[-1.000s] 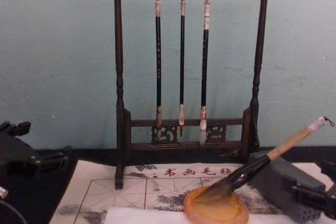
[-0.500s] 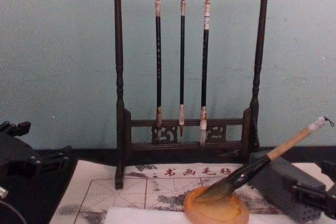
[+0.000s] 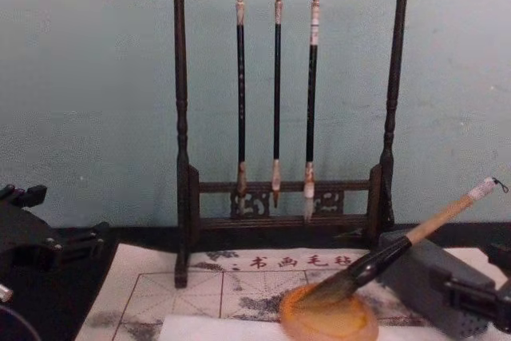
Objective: Pick up the brush from the inkstone, write on the paper, then place the brush back to its original position.
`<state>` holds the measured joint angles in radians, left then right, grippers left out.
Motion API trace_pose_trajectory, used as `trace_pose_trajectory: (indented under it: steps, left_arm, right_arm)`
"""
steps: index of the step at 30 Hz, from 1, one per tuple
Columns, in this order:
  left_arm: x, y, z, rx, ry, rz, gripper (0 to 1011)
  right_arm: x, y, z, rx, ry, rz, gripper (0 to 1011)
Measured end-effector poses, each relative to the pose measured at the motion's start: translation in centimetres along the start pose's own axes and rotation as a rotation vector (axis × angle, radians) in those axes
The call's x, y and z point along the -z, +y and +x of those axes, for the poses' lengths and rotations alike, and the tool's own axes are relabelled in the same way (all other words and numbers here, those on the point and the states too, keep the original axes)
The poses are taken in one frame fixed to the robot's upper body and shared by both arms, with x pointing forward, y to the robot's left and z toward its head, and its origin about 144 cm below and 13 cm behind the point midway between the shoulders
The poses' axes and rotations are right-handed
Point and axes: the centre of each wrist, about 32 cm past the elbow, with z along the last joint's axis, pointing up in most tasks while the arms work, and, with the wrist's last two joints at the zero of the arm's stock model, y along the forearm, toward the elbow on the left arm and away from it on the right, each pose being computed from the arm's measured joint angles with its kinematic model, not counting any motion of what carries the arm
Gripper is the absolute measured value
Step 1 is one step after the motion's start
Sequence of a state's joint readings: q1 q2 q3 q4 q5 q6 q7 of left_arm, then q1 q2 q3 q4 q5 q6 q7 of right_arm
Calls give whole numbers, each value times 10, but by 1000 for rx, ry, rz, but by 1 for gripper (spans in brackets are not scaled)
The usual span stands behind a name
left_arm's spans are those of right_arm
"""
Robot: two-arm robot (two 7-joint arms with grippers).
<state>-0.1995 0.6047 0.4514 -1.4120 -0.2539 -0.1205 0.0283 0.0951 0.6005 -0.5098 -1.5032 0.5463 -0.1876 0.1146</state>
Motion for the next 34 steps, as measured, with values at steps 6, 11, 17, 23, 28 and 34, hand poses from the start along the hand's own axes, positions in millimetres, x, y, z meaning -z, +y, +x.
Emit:
trace_pose_trajectory:
  steps: [6, 11, 17, 23, 28, 34]
  left_arm:
    - [0, 0, 0, 0, 0, 0, 1001]
    - [0, 0, 0, 0, 0, 0, 1001]
    - [0, 0, 0, 0, 0, 0, 1001]
    - [0, 0, 0, 0, 0, 0, 1001]
    - [0, 0, 0, 0, 0, 0, 1001]
    - [0, 0, 0, 0, 0, 0, 1001]
  right_arm:
    - [0, 0, 0, 0, 0, 0, 1000]
    - [0, 0, 0, 0, 0, 0, 1000]
    - [0, 0, 0, 0, 0, 0, 1000]
    - [0, 0, 0, 0, 0, 0, 1000]
    - [0, 0, 0, 0, 0, 0, 1000]
    - [0, 0, 0, 0, 0, 0, 1000]
